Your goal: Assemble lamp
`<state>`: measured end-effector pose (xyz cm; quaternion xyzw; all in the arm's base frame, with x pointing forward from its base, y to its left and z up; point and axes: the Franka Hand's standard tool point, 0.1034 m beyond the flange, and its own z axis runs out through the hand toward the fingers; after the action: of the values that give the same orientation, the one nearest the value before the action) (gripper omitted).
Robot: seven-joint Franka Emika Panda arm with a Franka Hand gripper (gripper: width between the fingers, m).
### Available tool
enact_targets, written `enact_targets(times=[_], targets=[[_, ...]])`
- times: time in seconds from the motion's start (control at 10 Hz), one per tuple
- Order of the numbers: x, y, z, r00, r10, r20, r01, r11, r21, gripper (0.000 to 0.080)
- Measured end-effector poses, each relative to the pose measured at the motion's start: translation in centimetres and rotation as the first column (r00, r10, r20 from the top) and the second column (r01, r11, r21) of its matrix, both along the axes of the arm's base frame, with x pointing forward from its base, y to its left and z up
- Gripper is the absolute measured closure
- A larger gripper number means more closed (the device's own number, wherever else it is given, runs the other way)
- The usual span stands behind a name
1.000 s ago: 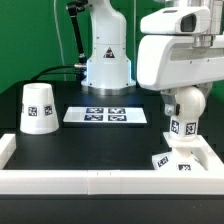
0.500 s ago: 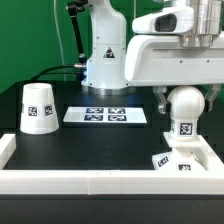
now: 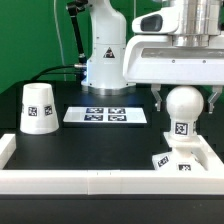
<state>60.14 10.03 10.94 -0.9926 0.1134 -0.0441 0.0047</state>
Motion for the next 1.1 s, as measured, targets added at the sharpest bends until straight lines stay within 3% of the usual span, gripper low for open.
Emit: enact_targets(times=[0.5,0.8,1.1], targets=[[-0.09,0.02,-0.02,0.939,-0.343,-0.011,0.344,0.939,0.029,0.022],[-0.13,-0.02,-0.06,0.778,-0.626,-0.052,0.628,0.774,0.081,0.022],[-0.17,0.12,-0.09,0.593,-0.799,-0.102,0.805,0.583,0.106,0.022]])
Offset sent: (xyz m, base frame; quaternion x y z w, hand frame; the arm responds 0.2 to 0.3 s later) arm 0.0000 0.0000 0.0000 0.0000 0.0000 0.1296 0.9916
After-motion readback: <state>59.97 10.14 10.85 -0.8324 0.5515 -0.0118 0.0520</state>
